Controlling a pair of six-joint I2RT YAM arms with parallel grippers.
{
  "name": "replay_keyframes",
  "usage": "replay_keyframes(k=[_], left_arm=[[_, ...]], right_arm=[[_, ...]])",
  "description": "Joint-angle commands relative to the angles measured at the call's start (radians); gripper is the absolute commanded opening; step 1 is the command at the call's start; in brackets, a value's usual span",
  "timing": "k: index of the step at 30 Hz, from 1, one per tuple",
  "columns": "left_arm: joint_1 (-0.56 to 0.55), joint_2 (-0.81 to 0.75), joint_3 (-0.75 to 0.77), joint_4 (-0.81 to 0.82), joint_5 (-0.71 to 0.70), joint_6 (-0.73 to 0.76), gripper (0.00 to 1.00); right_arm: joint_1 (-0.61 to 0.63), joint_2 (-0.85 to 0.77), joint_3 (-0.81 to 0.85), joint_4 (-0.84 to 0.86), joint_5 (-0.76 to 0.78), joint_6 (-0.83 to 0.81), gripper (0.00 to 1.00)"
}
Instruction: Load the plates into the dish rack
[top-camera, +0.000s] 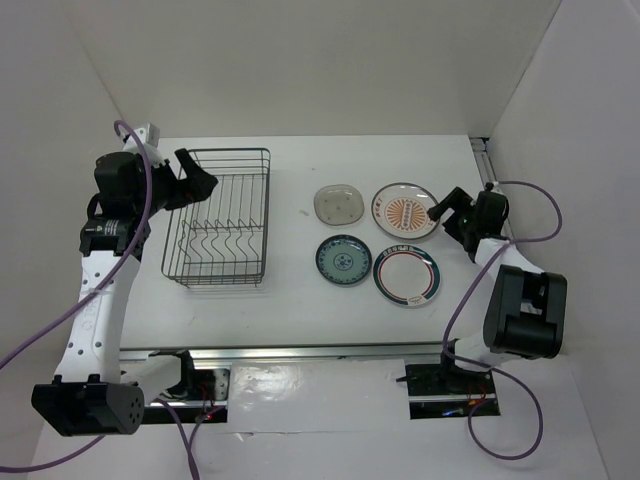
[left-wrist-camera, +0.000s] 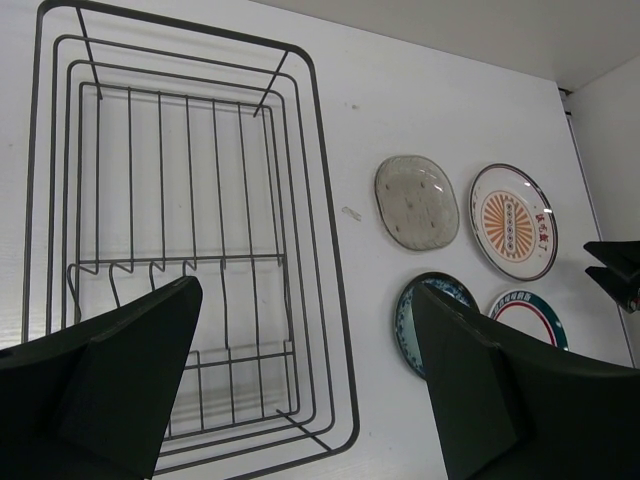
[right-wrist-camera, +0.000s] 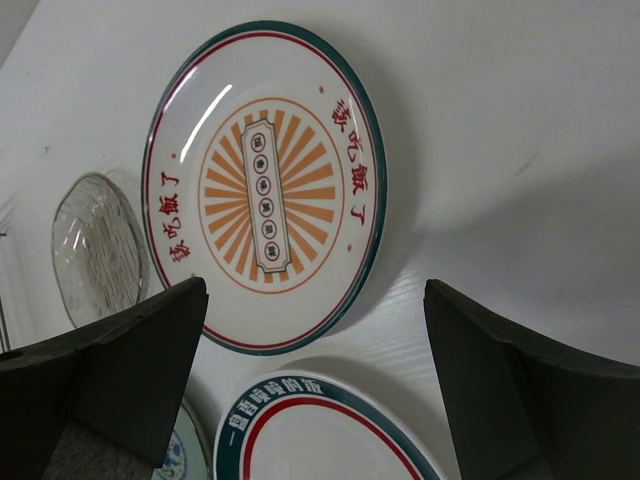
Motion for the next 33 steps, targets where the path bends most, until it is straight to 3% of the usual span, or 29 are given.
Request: replay_keyframes(k=[1, 5, 12, 21, 26, 27, 28, 31, 33], left_arm=[[-0.001, -0.013, -0.001, 0.045, 0.022, -0.01, 1.0], [-0.001, -0.004, -0.001, 0.045, 0.032, -0.001, 1.0], [-0.001, 0.005, -0.001, 0.045, 0.051, -0.001, 1.0], [-0.001, 0.014, 0.008, 0.045, 0.088, -0.001, 1.0], [-0.001, 0.024, 0.008, 0.054, 0.088, -0.001, 1.0], [-0.001, 0.024, 0.008, 0.054, 0.088, -0.001, 1.0], [-0.001, 0.024, 0.008, 0.054, 0.088, -0.001, 1.0], [-0.001, 0.024, 0.008, 0.054, 0.088, -0.001, 1.0], [-0.001, 0.024, 0.008, 0.054, 0.088, -0.001, 1.0]], right_arm=[[-0.006, 0.025, -0.022, 0.105, 0.007, 0.014, 0.95], [-0.018, 0.119, -0.022, 0.191, -0.072, 0.014, 0.94], [-0.018, 0.223, -0.022, 0.239, -0.072, 0.024, 0.94], [-0.028, 0.344, 0.013, 0.305, -0.141, 0.043, 0.73], [-0.038, 0.387, 0.023, 0.314, -0.154, 0.043, 0.7], [-0.049, 0.402, 0.023, 0.314, -0.154, 0.043, 0.66], [-0.049, 0.403, 0.023, 0.314, -0.167, 0.043, 0.56], [-0.06, 0.432, 0.032, 0.314, -0.167, 0.052, 0.5], [-0.069, 0.455, 0.032, 0.314, -0.167, 0.052, 0.37]])
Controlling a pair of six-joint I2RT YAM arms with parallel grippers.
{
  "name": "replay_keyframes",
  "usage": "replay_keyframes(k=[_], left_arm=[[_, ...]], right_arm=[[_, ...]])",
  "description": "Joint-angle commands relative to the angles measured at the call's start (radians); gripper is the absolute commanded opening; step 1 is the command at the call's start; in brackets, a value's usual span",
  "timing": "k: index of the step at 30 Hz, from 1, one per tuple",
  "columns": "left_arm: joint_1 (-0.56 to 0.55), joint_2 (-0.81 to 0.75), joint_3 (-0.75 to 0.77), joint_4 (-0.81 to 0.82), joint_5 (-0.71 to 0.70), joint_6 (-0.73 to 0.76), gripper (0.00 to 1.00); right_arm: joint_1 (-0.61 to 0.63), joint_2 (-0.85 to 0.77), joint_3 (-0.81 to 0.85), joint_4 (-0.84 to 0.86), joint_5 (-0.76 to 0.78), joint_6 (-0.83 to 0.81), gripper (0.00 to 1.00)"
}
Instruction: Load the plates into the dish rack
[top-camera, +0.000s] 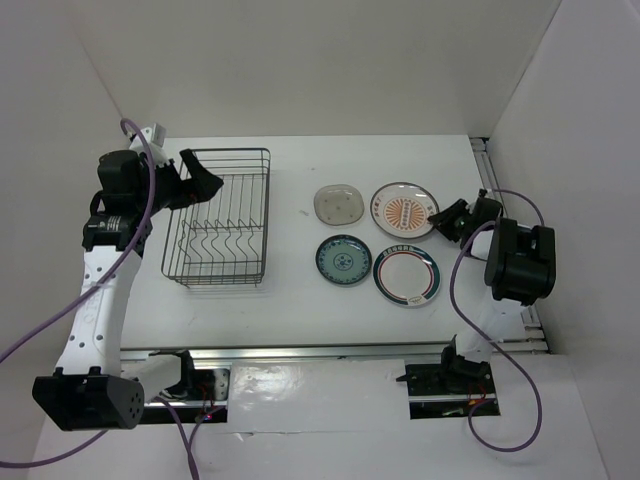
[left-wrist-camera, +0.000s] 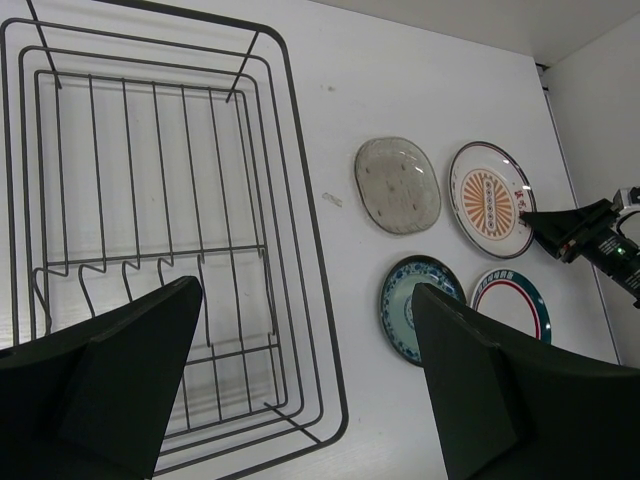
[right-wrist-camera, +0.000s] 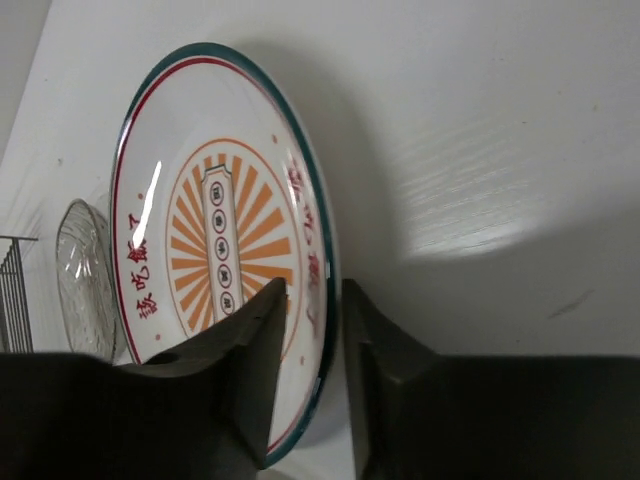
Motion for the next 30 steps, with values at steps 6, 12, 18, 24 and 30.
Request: replay_keyframes(k=[6, 12, 18, 24, 30], left_arm=[[-0.001, 0.006, 0.01, 0.049, 0.008, -0.001, 1.0], [-0.001, 0.015, 0.01, 0.049, 0.008, -0.001, 1.0], [-0.001, 0.024, 0.01, 0.049, 0.04, -0.001, 1.0], [-0.001, 0.034, 0.001, 0.058, 0.06, -0.001, 1.0], [-0.001, 0.054, -0.019, 0.11, 0.187, -0.021, 1.0]], right_arm=[[-0.042, 0.07, 0.01, -0.095, 0.042, 0.006, 0.0], [-0.042, 0.048, 0.03, -0.135, 0.079, 0.016, 0.0], [-0.042, -0.083, 0.033, -0.109, 0.134, 0.123, 0.0], [0.01, -0.208, 0.085, -0.086, 0.225, 0.256, 0.0], [0.125, -0.275, 0.165, 0.016, 0.125, 0.267, 0.0]])
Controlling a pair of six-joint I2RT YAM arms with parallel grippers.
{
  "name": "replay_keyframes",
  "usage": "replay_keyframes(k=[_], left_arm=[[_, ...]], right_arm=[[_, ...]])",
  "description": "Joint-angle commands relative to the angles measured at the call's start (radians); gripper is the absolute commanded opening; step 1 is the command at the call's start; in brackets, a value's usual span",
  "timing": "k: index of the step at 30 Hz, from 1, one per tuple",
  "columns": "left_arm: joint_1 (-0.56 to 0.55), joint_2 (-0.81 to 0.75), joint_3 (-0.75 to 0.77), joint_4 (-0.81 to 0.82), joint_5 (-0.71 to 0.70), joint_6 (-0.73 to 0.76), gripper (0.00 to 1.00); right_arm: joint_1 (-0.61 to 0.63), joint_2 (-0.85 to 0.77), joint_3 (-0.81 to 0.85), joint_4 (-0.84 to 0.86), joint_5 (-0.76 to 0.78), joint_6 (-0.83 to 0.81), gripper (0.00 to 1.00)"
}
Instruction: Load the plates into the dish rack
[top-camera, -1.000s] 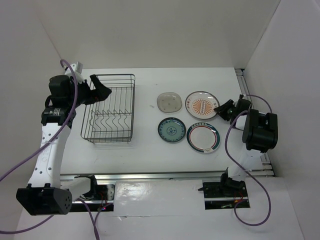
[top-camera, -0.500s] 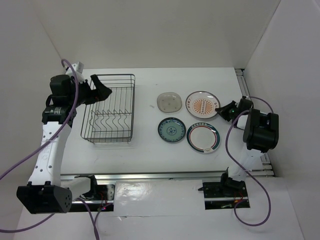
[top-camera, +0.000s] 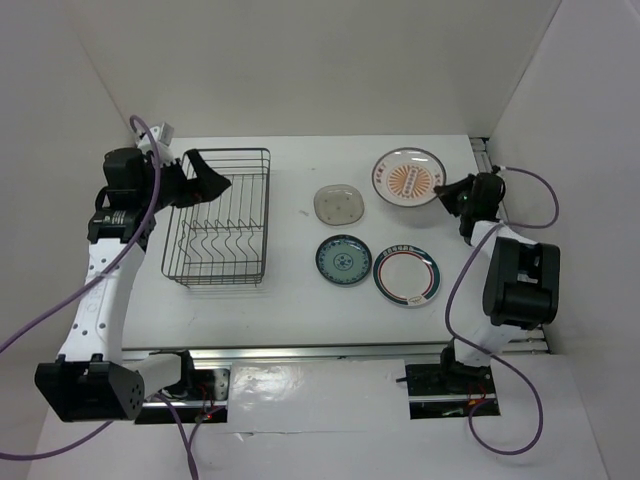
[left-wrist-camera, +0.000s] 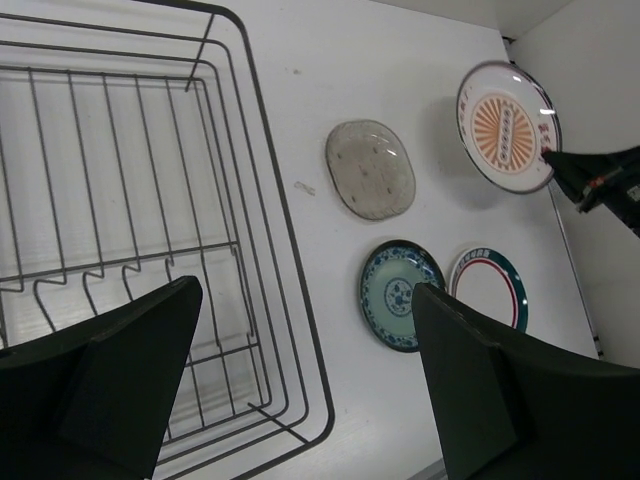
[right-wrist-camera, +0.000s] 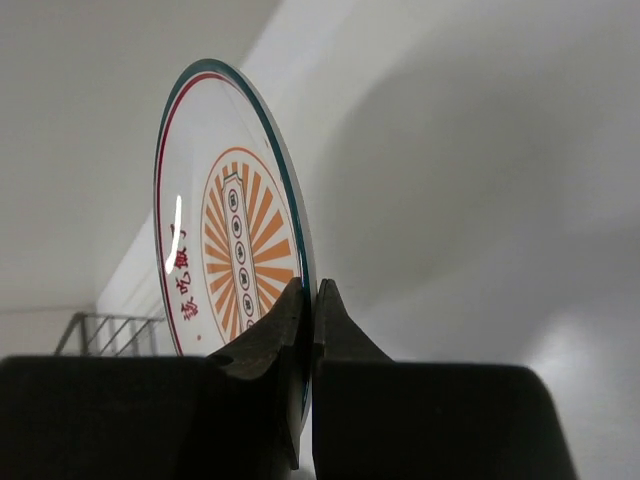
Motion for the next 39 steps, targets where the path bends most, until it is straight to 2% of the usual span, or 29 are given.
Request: replay_keyframes(k=[1, 2, 6, 8, 9, 13, 23, 29, 31, 34, 35, 36, 37, 39], left_arm=[[-0.001, 0.015, -0.013, 0.094, 0.138, -0.032, 1.0], [-0.001, 0.025, -0.026, 0.111, 0.178, -0.032, 1.0], [-0.001, 0.036, -0.062, 0.224, 0.36, -0.092, 1.0], [-0.001, 0.048, -0.083, 0.266, 0.419, -0.11, 1.0], [-0.001, 0.058, -0.083, 0.266, 0.419, -0.11, 1.0], [-0.001, 0.067, -0.083, 0.266, 0.41, -0.11, 1.0], [-0.001, 0.076, -0.074, 0.203, 0.31, -0.067, 0.99], [-0.001, 0.094, -0.065, 0.192, 0.298, -0.067, 0.95], [-0.001, 0.094, -0.065, 0.192, 0.307, -0.058, 0.9], [-0.001, 0.104, -0.065, 0.192, 0.307, -0.058, 0.64], [-0.001, 0.104, -0.065, 0.192, 0.307, -0.058, 0.27], [-0.001, 0.104, -0.056, 0.192, 0.307, -0.058, 0.1], [-0.001, 0.104, -0.055, 0.192, 0.298, -0.058, 0.0], [-0.001, 0.104, -0.055, 0.192, 0.298, -0.067, 0.0]], right_arm=[[0.081, -0.08, 0.076, 0.186, -0.124, 0.045, 0.0], [0.101, -0.08, 0.096, 0.232, -0.235, 0.045, 0.0], [0.278, -0.06, 0.145, 0.361, -0.399, 0.021, 0.0], [0.348, -0.071, 0.145, 0.361, -0.408, -0.031, 0.0], [0.415, -0.084, 0.145, 0.361, -0.417, -0.048, 0.0], [0.543, -0.097, 0.164, 0.361, -0.417, -0.102, 0.0], [0.642, -0.088, 0.207, 0.38, -0.428, -0.102, 0.0], [0.672, -0.053, 0.244, 0.458, -0.488, -0.042, 0.0], [0.684, -0.043, 0.265, 0.458, -0.488, -0.033, 0.0], [0.711, -0.034, 0.274, 0.458, -0.488, -0.033, 0.0], [0.721, -0.034, 0.274, 0.447, -0.488, -0.045, 0.0], [0.721, -0.034, 0.274, 0.447, -0.488, -0.045, 0.0], [0.721, -0.025, 0.283, 0.447, -0.488, -0.045, 0.0], [0.731, -0.016, 0.284, 0.447, -0.488, -0.045, 0.01]])
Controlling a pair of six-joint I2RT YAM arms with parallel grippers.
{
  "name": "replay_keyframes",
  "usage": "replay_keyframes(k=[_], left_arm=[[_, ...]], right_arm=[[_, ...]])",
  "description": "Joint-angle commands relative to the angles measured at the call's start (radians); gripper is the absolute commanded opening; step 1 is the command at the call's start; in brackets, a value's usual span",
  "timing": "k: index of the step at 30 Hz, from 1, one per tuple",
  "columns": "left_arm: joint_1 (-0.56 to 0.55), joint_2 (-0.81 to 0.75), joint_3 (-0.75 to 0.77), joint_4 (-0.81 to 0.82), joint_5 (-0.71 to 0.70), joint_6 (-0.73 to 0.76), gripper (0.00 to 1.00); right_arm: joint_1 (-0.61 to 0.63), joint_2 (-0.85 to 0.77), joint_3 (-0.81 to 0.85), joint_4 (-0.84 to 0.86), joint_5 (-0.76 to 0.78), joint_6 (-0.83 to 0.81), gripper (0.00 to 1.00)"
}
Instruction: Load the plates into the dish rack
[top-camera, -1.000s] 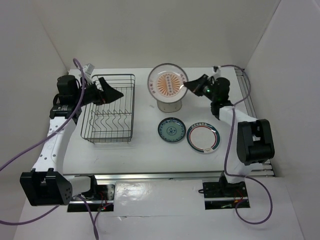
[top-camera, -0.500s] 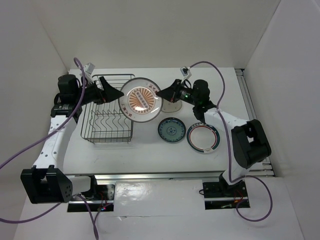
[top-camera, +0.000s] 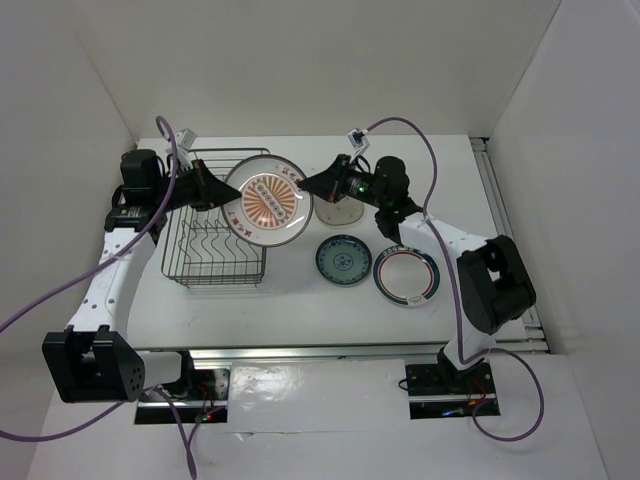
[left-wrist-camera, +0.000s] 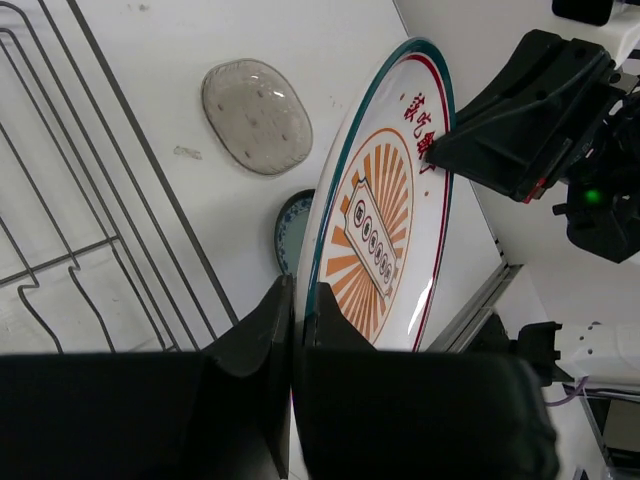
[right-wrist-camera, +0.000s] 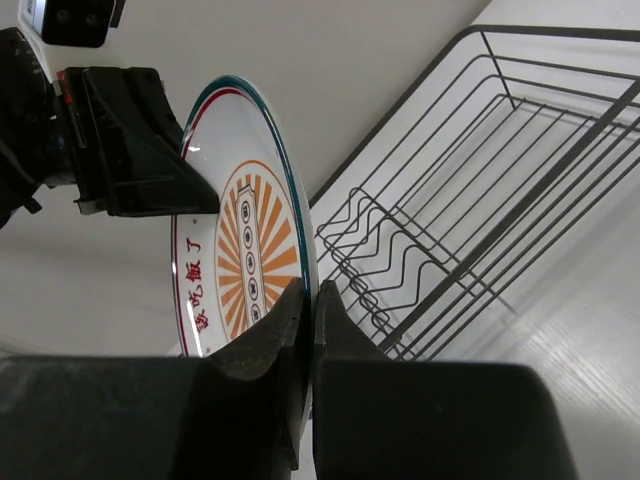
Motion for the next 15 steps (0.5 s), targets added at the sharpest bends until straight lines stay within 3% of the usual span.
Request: replay_keyframes(k=[1, 2, 3, 4, 5, 6, 9, 10, 11, 15], left_arm=[[0.012, -0.003, 0.028, 0.022, -0.033, -0.024, 0.0], [0.012, -0.003, 0.028, 0.042, -0.016, -0.024, 0.0], [0.012, -0.018, 0.019, 0.061, -0.005, -0.035, 0.0], [0.012, -0.027, 0.019, 0.07, -0.017, -0.035, 0.0], [0.012, -0.047, 0.019, 0.056, -0.045, -0.023, 0.0], [0.012, -0.061, 0.049, 0.03, -0.098, -0.007, 0.0], [-0.009, -0.131, 0.098, -0.099, -0.432, 0.069, 0.0], [-0.02, -0.153, 0.111, -0.12, -0.661, 0.083, 0.0], [-0.029, -0.174, 0.12, -0.137, -0.768, 0.097, 0.0], [-0.029, -0.25, 0.096, -0.146, -1.051, 0.164, 0.0]], right_arm=[[0.033, -0.014, 0.074, 0.133, -0.065, 0.024, 0.01], [0.042, -0.014, 0.074, 0.142, -0.065, 0.024, 0.02], [0.042, -0.002, 0.074, 0.142, -0.076, 0.024, 0.18], [0.042, 0.008, 0.074, 0.142, -0.076, 0.033, 0.43], [0.042, 0.009, 0.074, 0.156, -0.076, 0.033, 0.81], [0.042, 0.009, 0.074, 0.156, -0.064, 0.033, 1.0], [0.032, -0.01, 0.051, 0.049, -0.027, -0.016, 1.0], [0.031, -0.019, 0.025, 0.033, -0.012, -0.045, 1.0], [0.031, -0.028, 0.011, 0.023, -0.012, -0.056, 1.0], [0.01, -0.06, -0.033, -0.042, 0.001, -0.105, 1.0]])
